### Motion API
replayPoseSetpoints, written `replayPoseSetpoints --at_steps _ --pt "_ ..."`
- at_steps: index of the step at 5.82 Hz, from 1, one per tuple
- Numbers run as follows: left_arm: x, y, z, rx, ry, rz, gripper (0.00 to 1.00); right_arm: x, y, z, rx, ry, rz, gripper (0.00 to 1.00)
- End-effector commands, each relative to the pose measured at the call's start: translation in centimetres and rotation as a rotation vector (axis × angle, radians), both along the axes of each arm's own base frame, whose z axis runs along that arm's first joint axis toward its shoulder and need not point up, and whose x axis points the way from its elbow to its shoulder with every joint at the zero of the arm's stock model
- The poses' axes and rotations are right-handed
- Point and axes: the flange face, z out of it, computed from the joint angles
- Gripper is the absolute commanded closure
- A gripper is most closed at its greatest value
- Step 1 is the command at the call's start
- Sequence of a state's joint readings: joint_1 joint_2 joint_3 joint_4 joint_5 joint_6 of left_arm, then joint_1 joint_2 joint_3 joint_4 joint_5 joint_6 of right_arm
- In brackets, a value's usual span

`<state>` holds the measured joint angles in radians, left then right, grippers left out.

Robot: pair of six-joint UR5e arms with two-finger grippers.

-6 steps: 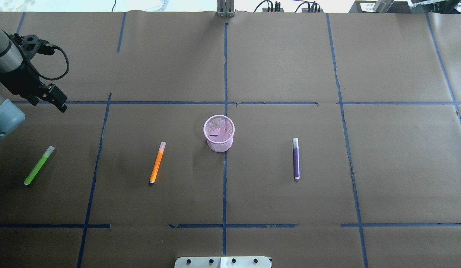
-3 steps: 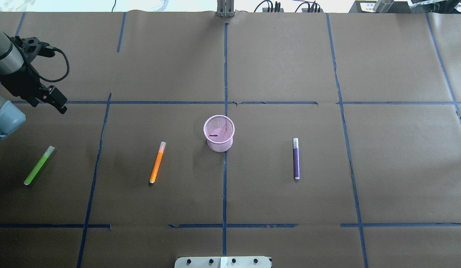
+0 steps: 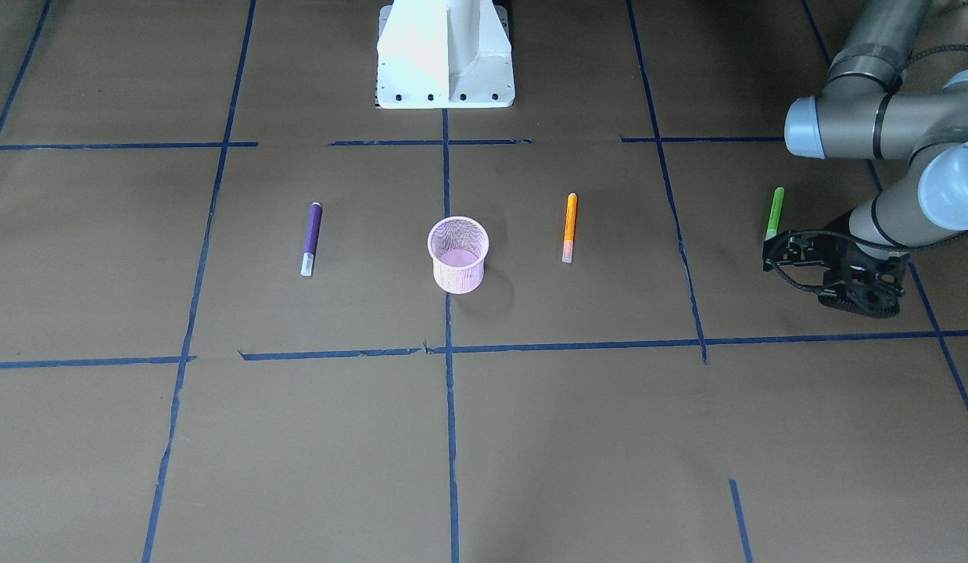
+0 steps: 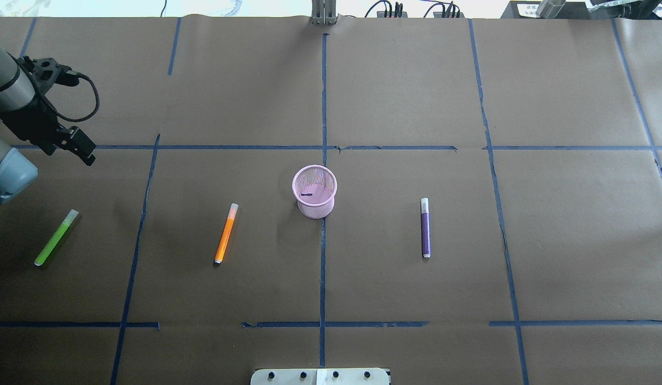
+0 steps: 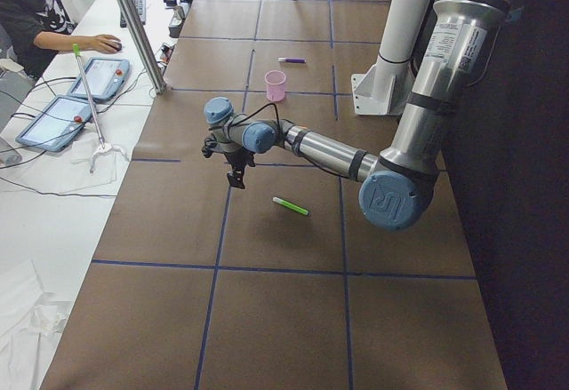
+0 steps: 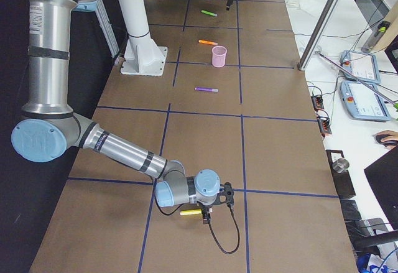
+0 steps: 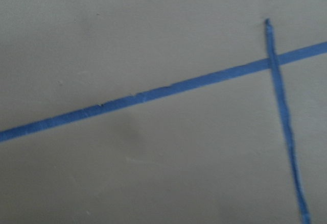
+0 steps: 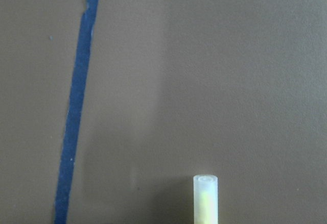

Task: Collect pens into pen holder
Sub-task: 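Move the left gripper down toward the green marker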

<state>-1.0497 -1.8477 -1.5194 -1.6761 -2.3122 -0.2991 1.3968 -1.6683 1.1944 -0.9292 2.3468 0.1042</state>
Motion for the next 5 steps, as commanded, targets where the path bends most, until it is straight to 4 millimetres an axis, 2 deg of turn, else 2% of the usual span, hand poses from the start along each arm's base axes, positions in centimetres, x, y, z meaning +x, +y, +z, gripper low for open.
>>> replayPoseSetpoints --at_steps 1,2,3,4,5 --pt "-0.2 0.4 5.6 0.038 0.015 0.007 0.0 -0.1 0.0 0.0 -0.001 -0.002 0.0 0.0" --pt "-0.7 0.9 5.0 0.049 0.033 -0.002 0.0 -0.1 -0.1 -0.2 0.001 -0.002 0.0 0.0" --pt "-1.0 1.4 3.3 0.069 0.046 -0.003 0.0 -0.2 -0.3 -0.4 0.004 -0.003 0.002 0.0" --pt "-1.7 2.9 2.3 0.076 0.079 0.007 0.0 -0.2 -0.3 -0.4 0.004 -0.003 0.002 0.0" --pt "-3.4 5.9 3.6 0.06 0.075 0.01 0.0 -0.2 -0.3 -0.4 0.003 -0.003 0.003 0.0"
